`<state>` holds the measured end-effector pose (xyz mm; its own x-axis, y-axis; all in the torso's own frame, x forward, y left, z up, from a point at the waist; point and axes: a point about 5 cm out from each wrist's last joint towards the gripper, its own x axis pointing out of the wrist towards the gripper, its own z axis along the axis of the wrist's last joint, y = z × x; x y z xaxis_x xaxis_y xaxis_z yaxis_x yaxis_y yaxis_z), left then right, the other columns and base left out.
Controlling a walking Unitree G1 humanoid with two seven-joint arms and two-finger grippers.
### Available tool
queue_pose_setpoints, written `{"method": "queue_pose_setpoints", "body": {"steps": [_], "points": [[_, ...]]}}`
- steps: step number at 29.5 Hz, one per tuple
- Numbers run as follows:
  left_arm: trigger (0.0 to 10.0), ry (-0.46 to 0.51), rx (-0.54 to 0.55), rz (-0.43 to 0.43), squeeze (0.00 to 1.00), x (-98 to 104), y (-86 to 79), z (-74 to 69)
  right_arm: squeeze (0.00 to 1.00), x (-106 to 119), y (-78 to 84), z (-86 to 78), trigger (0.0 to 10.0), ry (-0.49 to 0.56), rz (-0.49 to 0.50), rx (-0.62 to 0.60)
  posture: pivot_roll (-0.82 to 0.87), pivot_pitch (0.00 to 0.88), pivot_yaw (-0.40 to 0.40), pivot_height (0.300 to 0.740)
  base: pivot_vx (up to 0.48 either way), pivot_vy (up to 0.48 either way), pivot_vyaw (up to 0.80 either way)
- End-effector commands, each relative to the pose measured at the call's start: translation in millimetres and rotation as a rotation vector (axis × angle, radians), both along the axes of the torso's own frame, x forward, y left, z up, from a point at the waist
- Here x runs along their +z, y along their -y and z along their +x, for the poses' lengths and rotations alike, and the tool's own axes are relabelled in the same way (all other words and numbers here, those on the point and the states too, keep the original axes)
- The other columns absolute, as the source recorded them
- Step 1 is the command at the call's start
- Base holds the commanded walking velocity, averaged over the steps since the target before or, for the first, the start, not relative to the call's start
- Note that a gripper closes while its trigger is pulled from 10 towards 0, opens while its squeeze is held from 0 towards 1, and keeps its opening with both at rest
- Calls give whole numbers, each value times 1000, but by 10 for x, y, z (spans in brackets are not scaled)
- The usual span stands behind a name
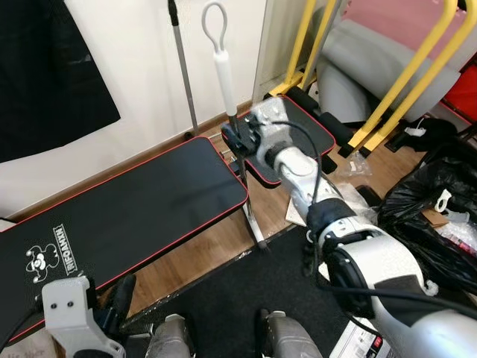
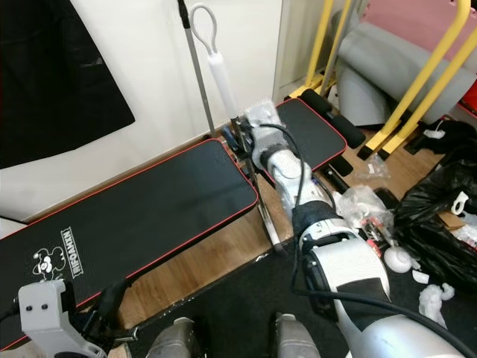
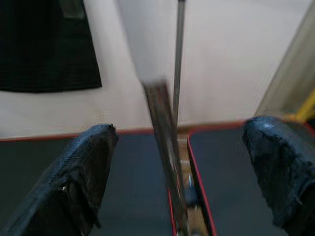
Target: Sweep floor
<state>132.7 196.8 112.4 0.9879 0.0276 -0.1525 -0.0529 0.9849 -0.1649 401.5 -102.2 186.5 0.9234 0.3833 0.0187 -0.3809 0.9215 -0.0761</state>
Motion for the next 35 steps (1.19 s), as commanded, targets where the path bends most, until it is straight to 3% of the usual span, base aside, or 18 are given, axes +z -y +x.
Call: {"method": "queue_pose_setpoints", "body": {"steps": [1, 4, 6, 7, 8, 9, 13, 14, 15, 16, 25, 26, 35], "points": [[10000, -35, 59, 18, 0, -74, -65, -18, 0, -128, 116, -40, 10000, -92, 44, -13, 33, 187, -102, 740, 0, 0, 0], [10000, -22, 65, 27, 0, -76, -83, 22, 0, -178, 197, -89, 10000, -135, 78, -14, 33, 187, -102, 740, 0, 0, 0], [10000, -4, 60, 66, 0, -67, -146, 143, 0, -295, 376, -246, 10000, -166, 54, 0, 9, 150, -104, 740, 0, 0, 0], [10000, -4, 60, 66, 0, -67, -146, 143, 0, -295, 376, -246, 10000, -166, 54, 0, 9, 150, -104, 740, 0, 0, 0], [10000, 24, 51, 92, 0, -29, -208, 232, 0, -362, 477, -330, 10000, -167, 32, -8, -10, 124, -99, 740, 356, 0, -800], [10000, 69, 55, 156, 0, 53, -369, 416, 0, -480, 635, -451, 10000, -179, 10, -48, -24, 101, -92, 740, 480, 0, -800], [10000, 79, 59, 170, 0, 75, -411, 462, 0, -506, 666, -472, 10000, -183, 6, -59, -24, 101, -92, 740, 480, 0, -800], [10000, 107, 35, 206, 0, 142, -473, 625, 0, -610, 738, -597, 10000, -181, -33, -77, -44, 68, -75, 740, 0, 0, 0], [10000, 107, 35, 206, 0, 142, -473, 625, 0, -610, 738, -597, 10000, -181, -33, -77, -44, 68, -75, 740, 0, 0, 0], [10000, 119, 6, 204, 0, 161, -450, 709, 0, -679, 773, -702, 10000, -200, -57, -82, -47, 55, -70, 740, 0, 0, -800], [10000, 120, -58, 138, 0, 52, -194, 812, 0, -809, 774, -862, 10000, -289, -65, -115, -54, 19, -68, 740, 0, 0, -800], [10000, 111, -72, 113, 0, -20, -81, 819, 0, -848, 738, -931, 10000, -310, -69, -106, -55, 8, -60, 740, 0, 0, -800], [10000, 74, -81, 91, 0, -137, -45, 750, 0, -868, 742, -983, 10000, -307, -80, -131, -51, 0, -44, 740, 0, 0, -800]]}}
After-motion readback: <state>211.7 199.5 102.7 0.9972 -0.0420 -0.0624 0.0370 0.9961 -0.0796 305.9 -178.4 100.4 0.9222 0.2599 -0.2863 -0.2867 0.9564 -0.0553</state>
